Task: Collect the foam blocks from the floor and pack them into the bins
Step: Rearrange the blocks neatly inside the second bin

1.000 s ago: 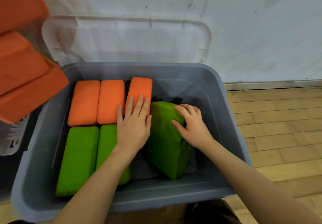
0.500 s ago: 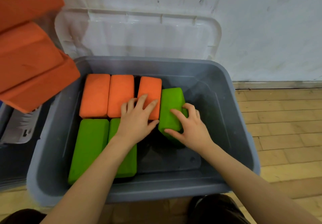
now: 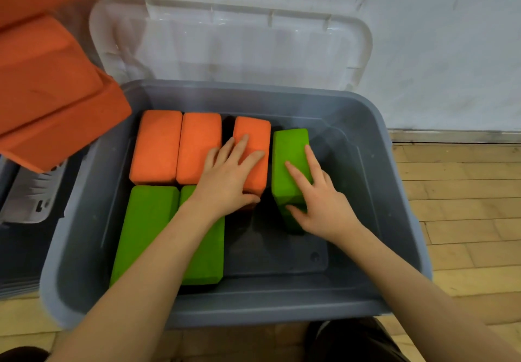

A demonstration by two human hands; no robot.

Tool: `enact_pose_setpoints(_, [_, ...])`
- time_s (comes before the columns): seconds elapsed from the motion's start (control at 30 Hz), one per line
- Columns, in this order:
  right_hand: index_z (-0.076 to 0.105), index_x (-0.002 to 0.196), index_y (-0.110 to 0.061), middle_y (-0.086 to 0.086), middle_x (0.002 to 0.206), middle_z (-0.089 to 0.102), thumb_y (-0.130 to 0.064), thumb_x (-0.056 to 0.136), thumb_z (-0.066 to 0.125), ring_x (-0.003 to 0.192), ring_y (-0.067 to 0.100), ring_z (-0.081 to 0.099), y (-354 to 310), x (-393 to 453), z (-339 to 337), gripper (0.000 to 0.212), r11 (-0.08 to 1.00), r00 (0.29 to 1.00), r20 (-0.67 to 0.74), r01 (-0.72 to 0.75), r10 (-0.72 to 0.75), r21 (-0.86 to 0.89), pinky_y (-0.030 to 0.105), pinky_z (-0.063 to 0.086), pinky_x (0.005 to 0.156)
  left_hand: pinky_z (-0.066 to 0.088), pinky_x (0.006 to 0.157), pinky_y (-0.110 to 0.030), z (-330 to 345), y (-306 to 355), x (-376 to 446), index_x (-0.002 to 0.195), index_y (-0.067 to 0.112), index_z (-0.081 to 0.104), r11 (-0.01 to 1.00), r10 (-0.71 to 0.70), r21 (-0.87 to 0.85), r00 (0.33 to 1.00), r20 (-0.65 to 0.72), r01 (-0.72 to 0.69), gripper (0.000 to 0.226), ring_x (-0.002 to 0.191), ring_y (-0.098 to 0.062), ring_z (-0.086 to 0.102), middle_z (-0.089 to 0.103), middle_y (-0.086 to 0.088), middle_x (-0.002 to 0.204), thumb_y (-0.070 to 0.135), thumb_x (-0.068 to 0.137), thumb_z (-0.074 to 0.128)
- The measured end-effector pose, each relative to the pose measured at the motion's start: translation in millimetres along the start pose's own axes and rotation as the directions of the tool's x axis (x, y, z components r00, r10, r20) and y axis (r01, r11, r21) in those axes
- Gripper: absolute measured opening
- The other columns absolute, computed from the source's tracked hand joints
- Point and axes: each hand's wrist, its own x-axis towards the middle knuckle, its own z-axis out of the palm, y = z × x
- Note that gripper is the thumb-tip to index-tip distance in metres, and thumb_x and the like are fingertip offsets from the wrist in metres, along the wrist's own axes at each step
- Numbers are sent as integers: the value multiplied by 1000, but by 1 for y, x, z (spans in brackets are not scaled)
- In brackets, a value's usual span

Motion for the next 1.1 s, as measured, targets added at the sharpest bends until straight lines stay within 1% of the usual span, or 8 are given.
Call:
enact_pose_setpoints(0.13, [9,151,-26,4,158,-15,-38,86,64,141,29,22,-4,9,3,86,1000,1000,9,-18,18,13,42,54,80,8,113,-43,0,4,3,149,35,-1,998,-40,40,999,10,40,110,143,-29,2,-12,-7,157,59,68,70])
enact_pose_setpoints(0.3, [25,149,-18,7,159,0,-28,82,72,127,32,45,-2,23,0,82,965,982,-171,-33,80,262,43,53,84,-2,115,-43,-1,1,8,150,25,0,992,-27,123,1000,10,26,101,144,-36,-4,-9,-13,157,55,78,63])
enact_pose_setpoints(0.37, [24,149,-18,5,159,-1,-25,82,72,134,29,37,-6,30,0,83,953,984,-173,15,39,301,42,49,93,0,115,-46,1,3,6,151,18,9,993,-36,116,999,-13,37,95,142,-42,1,0,-17,157,49,80,65])
enact_pose_setpoints(0.5, [25,148,-15,7,159,1,-21,81,73,140,28,26,-9,38,9,83,947,990,-140,31,15,321,44,45,99,33,100,-59,8,0,1,136,8,48,992,7,123,987,-161,13,94,125,-52,40,42,-23,141,40,56,86])
enact_pose_setpoints(0.57, [29,147,-14,7,158,4,-21,79,75,140,28,26,-7,38,15,83,940,989,-144,13,38,340,43,46,99,32,101,-55,4,-3,2,142,19,40,989,0,145,992,-124,18,101,129,-45,37,34,-20,148,45,56,85])
enact_pose_setpoints(0.67, [29,145,-15,7,156,2,-24,74,79,136,34,32,-6,40,19,87,953,990,-127,-15,56,303,44,53,88,13,109,-49,0,-5,7,149,35,0,987,-57,149,998,3,56,115,142,-34,8,-5,-15,157,56,64,75])
enact_pose_setpoints(0.8, [11,150,-33,1,157,-14,-27,73,80,134,32,36,-8,44,20,103,965,995,-75,-50,72,259,40,56,78,-1,113,-50,4,-2,10,148,33,-11,986,-93,138,996,-20,94,120,144,-33,-5,-15,-14,156,57,66,73])
enact_pose_setpoints(1.1, [22,147,-29,9,158,-4,-11,74,79,138,32,28,-4,37,31,94,950,979,-199,99,-40,297,42,56,84,8,113,-45,15,0,5,147,10,27,992,-20,120,988,-150,39,106,138,-46,19,24,-21,151,33,60,85])
